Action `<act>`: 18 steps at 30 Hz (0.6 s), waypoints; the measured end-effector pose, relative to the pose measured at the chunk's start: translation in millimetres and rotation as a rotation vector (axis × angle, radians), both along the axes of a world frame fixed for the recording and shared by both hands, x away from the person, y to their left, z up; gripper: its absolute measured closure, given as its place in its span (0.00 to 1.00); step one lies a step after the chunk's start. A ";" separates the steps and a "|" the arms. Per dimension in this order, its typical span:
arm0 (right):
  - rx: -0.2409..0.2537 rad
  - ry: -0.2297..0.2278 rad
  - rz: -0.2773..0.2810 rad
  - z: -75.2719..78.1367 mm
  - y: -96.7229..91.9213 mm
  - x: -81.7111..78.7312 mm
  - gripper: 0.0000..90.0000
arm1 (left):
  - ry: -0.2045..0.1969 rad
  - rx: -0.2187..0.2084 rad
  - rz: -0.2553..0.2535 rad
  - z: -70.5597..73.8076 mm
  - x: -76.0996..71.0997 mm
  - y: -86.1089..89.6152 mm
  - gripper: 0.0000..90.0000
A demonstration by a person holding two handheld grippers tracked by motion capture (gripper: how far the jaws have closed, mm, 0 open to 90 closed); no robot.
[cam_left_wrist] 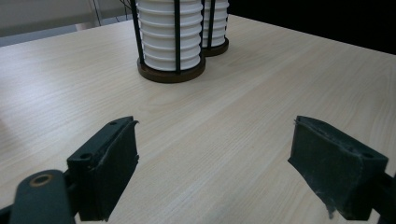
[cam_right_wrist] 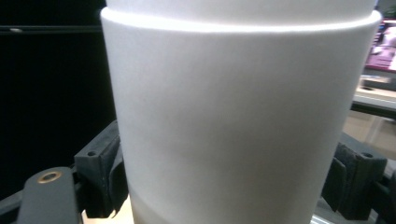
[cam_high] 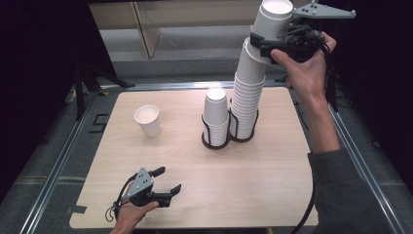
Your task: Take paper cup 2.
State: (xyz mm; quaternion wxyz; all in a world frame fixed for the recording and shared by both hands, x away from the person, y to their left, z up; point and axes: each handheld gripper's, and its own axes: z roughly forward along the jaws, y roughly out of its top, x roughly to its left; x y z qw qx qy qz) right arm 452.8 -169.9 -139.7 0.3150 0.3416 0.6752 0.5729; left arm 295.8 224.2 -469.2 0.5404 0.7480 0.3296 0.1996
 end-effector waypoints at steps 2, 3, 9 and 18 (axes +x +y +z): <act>0.008 0.005 0.030 -3.7 1.4 -8.4 0.19 | 0.005 -0.001 -0.002 -0.7 0.1 -0.1 0.16; -0.001 0.000 0.047 -6.5 2.2 -14.6 0.19 | 0.001 -0.005 0.000 -0.6 0.1 -0.2 0.16; -0.019 0.007 0.152 -29.9 15.9 -43.5 0.19 | 0.003 0.002 0.007 -0.1 -0.3 0.1 0.16; -0.053 0.053 0.258 -84.8 45.8 -65.1 0.19 | 0.000 -0.004 0.015 -0.2 0.4 1.1 0.16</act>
